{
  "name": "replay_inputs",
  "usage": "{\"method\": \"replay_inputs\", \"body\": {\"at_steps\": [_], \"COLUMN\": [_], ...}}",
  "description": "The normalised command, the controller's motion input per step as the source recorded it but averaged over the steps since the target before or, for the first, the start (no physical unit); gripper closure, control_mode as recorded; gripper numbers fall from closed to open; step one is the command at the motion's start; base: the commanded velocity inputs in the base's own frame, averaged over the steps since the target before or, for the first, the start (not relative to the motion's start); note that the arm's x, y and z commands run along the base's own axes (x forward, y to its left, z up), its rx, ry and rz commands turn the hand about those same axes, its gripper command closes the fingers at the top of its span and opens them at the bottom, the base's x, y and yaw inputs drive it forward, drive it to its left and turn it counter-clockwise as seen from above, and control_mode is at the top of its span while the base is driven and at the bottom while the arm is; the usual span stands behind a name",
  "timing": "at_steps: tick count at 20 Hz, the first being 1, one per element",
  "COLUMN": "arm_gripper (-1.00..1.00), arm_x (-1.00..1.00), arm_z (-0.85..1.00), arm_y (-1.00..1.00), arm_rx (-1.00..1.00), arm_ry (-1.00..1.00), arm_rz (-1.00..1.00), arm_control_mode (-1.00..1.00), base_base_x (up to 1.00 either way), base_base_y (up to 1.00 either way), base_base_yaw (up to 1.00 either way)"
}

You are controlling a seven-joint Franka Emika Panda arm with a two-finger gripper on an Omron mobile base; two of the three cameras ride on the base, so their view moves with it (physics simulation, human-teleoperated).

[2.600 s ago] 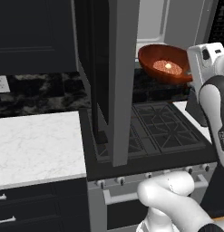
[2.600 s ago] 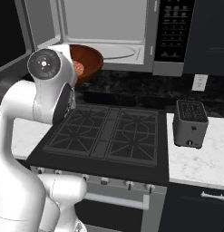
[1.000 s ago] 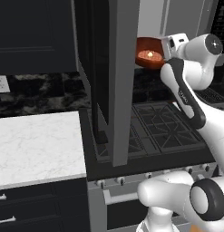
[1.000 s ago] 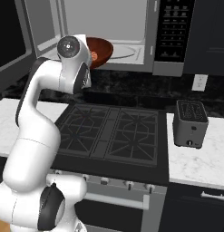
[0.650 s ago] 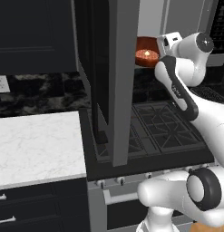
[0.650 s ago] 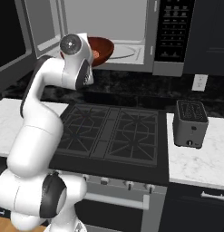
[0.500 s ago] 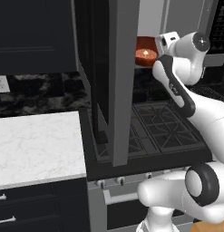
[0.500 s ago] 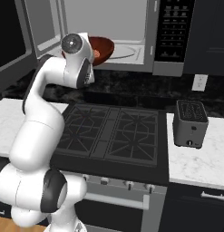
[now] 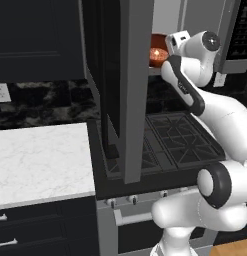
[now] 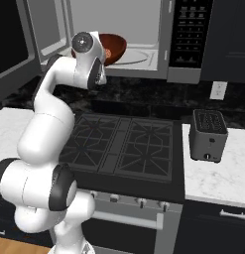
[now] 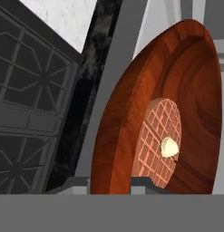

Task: Open the microwave, place the bowl with waffle inside the microwave, then close the microwave door and turn it on.

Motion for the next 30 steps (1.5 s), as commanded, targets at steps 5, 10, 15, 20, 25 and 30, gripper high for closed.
{"method": "replay_inputs", "body": {"at_steps": [5,10,15,20,25,30], "arm_gripper": [1.00,1.00,1.00,1.00,1.00,-1.00], "arm_x": [0.49,0.52,0.50,0.50,0.42,0.22], "arm_z": [0.23,0.29,0.07,0.00,-0.16,-0.31], "arm_y": [0.01,0.00,0.01,0.06,0.11,0.03], "arm_rx": [0.00,0.00,0.00,-0.02,-0.05,-0.05], "arm_ry": [0.04,0.09,0.03,0.00,-0.01,-0.05], "arm_rz": [0.00,0.00,0.00,0.00,0.00,0.00], "arm_control_mode": [-1.00,-1.00,-1.00,-1.00,-1.00,-1.00], "base_base_x": [0.00,0.00,0.00,0.00,0.00,0.00], "base_base_y": [0.00,0.00,0.00,0.00,0.00,0.00], "base_base_yaw": [0.00,0.00,0.00,0.00,0.00,0.00]}}
